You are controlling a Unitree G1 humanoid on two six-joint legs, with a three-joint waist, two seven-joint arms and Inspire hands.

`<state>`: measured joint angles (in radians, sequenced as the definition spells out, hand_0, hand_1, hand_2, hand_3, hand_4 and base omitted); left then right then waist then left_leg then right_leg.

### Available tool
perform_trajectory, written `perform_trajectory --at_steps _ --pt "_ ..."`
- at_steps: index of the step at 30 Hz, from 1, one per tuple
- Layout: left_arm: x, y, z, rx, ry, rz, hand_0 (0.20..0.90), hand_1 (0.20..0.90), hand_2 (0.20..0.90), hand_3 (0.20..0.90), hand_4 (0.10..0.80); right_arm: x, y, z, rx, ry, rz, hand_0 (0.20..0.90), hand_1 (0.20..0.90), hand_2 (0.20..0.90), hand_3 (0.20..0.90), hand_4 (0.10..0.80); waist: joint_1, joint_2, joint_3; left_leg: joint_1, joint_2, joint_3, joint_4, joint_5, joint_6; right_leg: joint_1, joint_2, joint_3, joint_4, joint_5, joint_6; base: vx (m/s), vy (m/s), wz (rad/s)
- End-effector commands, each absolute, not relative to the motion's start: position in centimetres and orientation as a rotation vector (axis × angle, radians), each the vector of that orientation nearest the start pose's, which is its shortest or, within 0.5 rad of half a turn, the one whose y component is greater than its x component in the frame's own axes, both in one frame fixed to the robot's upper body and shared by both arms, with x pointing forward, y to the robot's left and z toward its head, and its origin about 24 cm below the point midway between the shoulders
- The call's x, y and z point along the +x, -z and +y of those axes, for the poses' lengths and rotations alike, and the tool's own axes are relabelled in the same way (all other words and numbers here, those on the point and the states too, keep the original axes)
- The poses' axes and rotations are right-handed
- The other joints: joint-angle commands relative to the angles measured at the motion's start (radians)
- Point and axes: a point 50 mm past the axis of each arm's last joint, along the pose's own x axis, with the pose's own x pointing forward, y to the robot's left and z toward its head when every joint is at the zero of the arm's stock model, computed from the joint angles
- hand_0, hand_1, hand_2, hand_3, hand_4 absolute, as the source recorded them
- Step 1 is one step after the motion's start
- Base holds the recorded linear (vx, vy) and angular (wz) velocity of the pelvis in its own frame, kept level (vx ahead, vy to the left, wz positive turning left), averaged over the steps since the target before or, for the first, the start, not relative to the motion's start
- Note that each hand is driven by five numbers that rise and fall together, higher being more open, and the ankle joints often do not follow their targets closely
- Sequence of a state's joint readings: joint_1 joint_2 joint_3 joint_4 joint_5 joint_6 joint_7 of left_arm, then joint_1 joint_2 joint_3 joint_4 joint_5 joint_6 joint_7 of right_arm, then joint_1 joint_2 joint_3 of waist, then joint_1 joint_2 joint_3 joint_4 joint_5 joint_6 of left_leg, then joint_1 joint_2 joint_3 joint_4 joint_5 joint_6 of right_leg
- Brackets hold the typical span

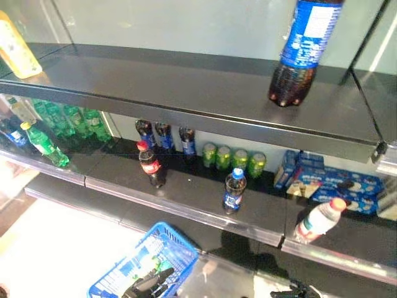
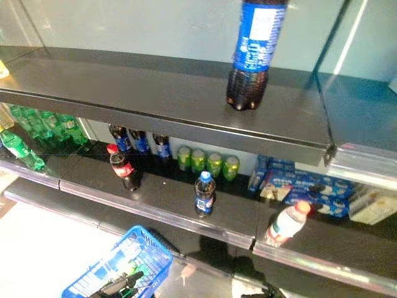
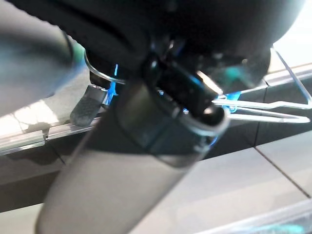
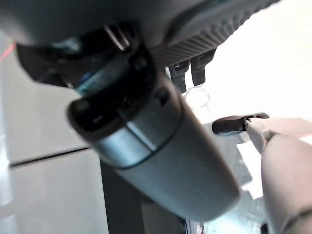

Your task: Pick up the drink and place into the basket.

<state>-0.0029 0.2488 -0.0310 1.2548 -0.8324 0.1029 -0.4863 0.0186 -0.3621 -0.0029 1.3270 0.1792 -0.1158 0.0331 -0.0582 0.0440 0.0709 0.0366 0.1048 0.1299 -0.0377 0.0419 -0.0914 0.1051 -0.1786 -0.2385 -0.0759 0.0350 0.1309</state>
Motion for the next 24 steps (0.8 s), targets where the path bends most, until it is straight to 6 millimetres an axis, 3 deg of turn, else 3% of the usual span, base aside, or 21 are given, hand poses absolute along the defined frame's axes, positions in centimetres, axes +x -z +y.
perform_trajectory --at_steps 1,6,13,20,24 --pt "15.6 13.0 22.1 -0.848 0.003 0.737 0.300 0.300 0.300 0.200 0.100 9.6 14.2 -29.2 -0.131 0.340 1.104 0.900 0.900 0.900 0.900 0.800 0.024 -0.026 0.017 0.063 -0.012 -0.005 -0.019 -0.029 0.042 -0.051 0.029 0.061 0.136 -0.033 -0.041 -0.011 0.166 0.65" --pt "14.7 13.3 22.6 -0.837 -0.017 0.756 0.300 0.300 0.300 0.200 0.100 9.7 14.4 -28.6 -0.126 0.305 1.094 0.900 0.900 0.900 0.900 0.800 0.021 -0.025 0.015 0.082 -0.034 -0.011 -0.050 -0.045 0.048 -0.054 0.004 0.048 0.122 -0.010 -0.004 -0.006 0.090 0.06" --pt "13.2 13.6 23.6 -0.834 -0.053 0.777 0.300 0.300 0.300 0.200 0.100 8.7 14.8 -27.9 -0.135 0.266 1.124 0.900 0.900 0.900 0.900 0.800 0.025 -0.038 0.007 0.090 -0.045 0.011 -0.050 -0.064 0.061 -0.036 -0.017 0.034 0.095 0.005 0.013 0.027 0.036 -0.07" --pt "13.9 13.5 22.7 -0.840 -0.004 0.766 0.300 0.300 0.300 0.200 0.100 9.2 14.9 -27.6 -0.146 0.259 1.126 0.900 0.900 0.900 0.900 0.800 0.031 -0.049 0.035 0.077 -0.047 0.029 -0.050 -0.059 0.071 -0.063 -0.037 0.033 0.105 0.014 0.023 0.006 0.104 -0.05" --pt "14.8 13.2 22.7 -0.822 0.017 0.772 0.300 0.300 0.300 0.200 0.100 9.4 14.8 -27.7 -0.128 0.289 1.111 0.900 0.900 0.900 0.900 0.800 0.025 -0.073 0.062 0.050 -0.070 0.046 -0.050 -0.060 0.082 -0.118 -0.082 0.048 0.138 0.078 0.043 -0.016 0.217 -0.18"
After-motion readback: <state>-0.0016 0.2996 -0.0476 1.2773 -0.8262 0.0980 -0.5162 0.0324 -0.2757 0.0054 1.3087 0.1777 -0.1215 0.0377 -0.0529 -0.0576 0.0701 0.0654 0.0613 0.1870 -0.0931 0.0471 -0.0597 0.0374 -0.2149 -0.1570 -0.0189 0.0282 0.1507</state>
